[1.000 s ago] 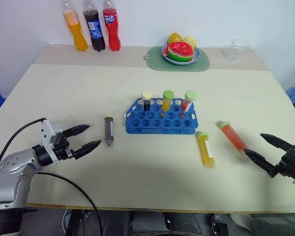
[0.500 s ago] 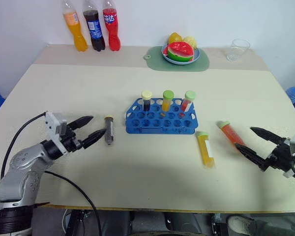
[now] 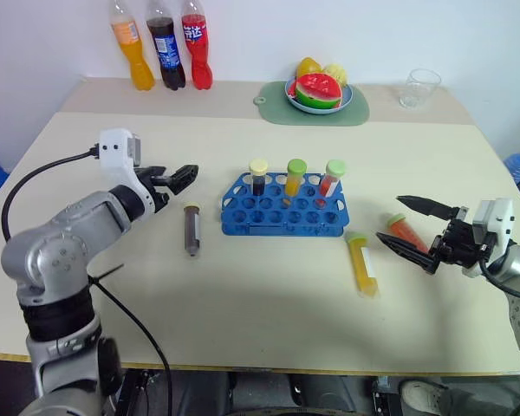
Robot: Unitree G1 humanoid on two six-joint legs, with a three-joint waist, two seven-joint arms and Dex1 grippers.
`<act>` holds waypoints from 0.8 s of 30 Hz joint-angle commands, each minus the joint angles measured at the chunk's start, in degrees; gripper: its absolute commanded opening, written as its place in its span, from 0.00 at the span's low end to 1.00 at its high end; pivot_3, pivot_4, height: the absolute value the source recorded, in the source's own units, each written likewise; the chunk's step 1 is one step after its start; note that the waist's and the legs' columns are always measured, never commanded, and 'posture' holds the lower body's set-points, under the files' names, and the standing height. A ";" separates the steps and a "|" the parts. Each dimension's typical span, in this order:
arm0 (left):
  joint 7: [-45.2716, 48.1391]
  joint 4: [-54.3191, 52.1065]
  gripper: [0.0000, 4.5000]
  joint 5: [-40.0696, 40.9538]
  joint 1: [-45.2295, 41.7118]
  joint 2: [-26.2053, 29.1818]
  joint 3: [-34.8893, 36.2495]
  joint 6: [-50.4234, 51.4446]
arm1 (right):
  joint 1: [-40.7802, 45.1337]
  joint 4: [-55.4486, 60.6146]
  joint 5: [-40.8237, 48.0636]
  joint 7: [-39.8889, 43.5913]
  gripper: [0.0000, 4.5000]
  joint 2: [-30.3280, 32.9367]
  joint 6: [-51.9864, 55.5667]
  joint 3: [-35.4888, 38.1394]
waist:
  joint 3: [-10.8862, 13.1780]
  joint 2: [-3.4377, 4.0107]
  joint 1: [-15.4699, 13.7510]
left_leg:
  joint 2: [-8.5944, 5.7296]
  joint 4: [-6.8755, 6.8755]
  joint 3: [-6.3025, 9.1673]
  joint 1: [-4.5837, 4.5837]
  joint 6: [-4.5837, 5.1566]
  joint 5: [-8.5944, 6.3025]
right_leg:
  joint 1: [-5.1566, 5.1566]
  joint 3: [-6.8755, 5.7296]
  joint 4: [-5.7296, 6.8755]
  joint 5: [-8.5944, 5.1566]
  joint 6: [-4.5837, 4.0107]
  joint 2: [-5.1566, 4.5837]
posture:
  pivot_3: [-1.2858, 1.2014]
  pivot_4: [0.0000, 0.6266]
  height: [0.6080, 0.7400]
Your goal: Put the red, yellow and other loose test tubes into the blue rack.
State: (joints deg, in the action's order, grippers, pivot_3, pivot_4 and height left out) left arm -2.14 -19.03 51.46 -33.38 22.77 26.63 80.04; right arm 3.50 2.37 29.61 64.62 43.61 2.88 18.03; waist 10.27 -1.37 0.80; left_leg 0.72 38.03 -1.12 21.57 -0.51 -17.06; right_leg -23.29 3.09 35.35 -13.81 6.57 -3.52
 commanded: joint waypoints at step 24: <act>82.96 2.81 0.92 -8.78 24.44 23.32 -12.42 -60.49 | 17.61 0.14 -3.04 -21.82 1.00 12.77 55.88 -10.03 | 0.00 0.10 0.06 | 0.12 0.10 -0.16 1.07 -0.05 0.05 | -1.04 0.04 -0.08 -0.26 -0.63 -0.16 | 0.52 0.24 1.00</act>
State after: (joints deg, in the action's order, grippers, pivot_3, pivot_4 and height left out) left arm 78.32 -15.56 41.32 -7.99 45.09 13.91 20.54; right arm 19.71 2.37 27.08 42.62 55.18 57.91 7.89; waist 10.27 -1.27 0.86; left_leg 0.84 38.14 -1.29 22.63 -0.53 -17.03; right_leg -24.33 3.13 35.28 -14.00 6.07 -3.66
